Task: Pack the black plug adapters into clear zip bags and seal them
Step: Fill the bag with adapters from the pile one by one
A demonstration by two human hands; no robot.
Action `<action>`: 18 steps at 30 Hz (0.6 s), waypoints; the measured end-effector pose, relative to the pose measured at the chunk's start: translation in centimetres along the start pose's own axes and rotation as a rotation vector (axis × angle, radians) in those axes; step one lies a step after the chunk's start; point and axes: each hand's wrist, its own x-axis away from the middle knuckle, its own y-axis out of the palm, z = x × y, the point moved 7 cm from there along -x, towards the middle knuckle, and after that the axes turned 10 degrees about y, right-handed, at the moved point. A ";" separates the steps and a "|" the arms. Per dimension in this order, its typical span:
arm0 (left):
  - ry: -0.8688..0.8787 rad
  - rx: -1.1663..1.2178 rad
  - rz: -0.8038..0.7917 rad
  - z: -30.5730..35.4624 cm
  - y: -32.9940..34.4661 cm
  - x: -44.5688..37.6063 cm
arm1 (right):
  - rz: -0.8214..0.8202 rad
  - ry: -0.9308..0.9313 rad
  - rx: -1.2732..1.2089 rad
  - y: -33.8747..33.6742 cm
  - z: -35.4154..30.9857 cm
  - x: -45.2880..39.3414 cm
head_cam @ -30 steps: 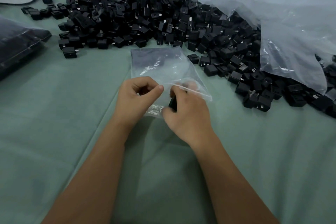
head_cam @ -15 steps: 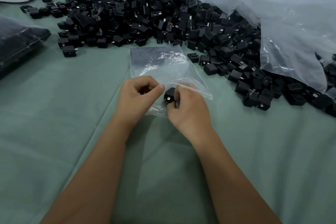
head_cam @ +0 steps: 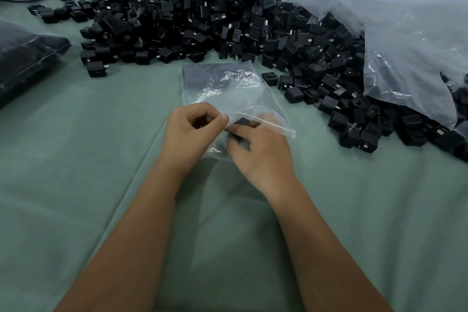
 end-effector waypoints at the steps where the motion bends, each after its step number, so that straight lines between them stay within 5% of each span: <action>1: 0.000 0.000 0.004 0.0 0.0 0.0 | 0.002 0.009 -0.004 0.0 0.1 0.0; 9: 0.004 0.037 -0.120 0.6 0.9 0.3 | -0.032 -0.023 0.214 0.8 0.0 -0.5; 16: 0.082 -0.022 -0.129 1.5 1.1 0.4 | -0.341 0.202 0.515 3.7 0.4 -4.4; 18: 0.105 -0.049 -0.132 1.6 1.2 0.4 | -0.356 0.240 0.437 3.9 0.1 -5.2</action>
